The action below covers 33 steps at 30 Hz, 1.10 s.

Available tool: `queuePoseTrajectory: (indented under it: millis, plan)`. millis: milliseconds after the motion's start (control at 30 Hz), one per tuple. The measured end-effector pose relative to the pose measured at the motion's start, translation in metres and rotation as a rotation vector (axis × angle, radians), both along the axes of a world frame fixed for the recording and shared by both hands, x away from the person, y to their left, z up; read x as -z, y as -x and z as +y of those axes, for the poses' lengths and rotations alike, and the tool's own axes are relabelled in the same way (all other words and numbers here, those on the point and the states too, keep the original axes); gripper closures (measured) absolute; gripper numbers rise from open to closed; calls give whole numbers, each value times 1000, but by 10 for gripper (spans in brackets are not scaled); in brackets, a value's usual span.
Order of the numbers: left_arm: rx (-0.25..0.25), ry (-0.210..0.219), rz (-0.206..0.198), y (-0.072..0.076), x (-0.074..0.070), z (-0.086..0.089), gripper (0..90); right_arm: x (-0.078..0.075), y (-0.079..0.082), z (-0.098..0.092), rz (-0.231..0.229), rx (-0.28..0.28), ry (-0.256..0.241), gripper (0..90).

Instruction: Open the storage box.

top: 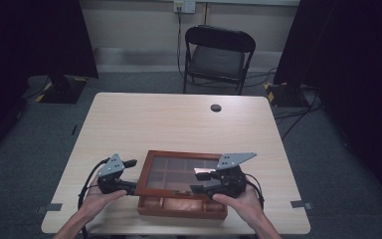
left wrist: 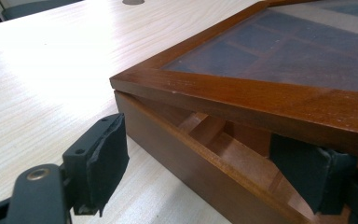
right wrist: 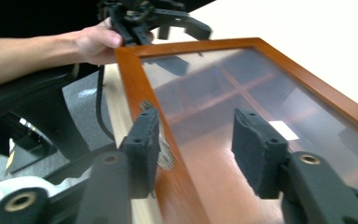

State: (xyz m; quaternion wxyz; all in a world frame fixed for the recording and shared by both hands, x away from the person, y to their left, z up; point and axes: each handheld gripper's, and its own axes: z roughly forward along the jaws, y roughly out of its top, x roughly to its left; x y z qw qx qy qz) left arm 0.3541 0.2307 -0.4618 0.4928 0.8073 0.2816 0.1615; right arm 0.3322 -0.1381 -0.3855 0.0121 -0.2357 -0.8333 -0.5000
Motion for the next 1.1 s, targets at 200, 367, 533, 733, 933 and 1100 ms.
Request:
queuePoseTrajectory:
  millis: [200, 367, 533, 733, 933, 1100]
  plan:
    - [7, 14, -6, 1, -3, -3, 199, 10, 3, -26, 25, 61, -39, 379]
    - [16, 29, -24, 1, -5, -8, 202, 10, 8, -34, 28, 76, -41, 279]
    - [4, 55, -18, 0, -9, -8, 201, 10, 10, -35, 6, 83, -35, 219]
    - [-11, 77, -19, -1, -16, -11, 204, 10, 9, -31, -27, 76, 1, 170]
    - [-15, 83, -18, -2, -21, -13, 208, 8, 7, -34, -51, 84, -3, 169]
    - [-15, 84, -12, -3, -21, -13, 201, 7, 5, -35, -64, 87, 17, 165]
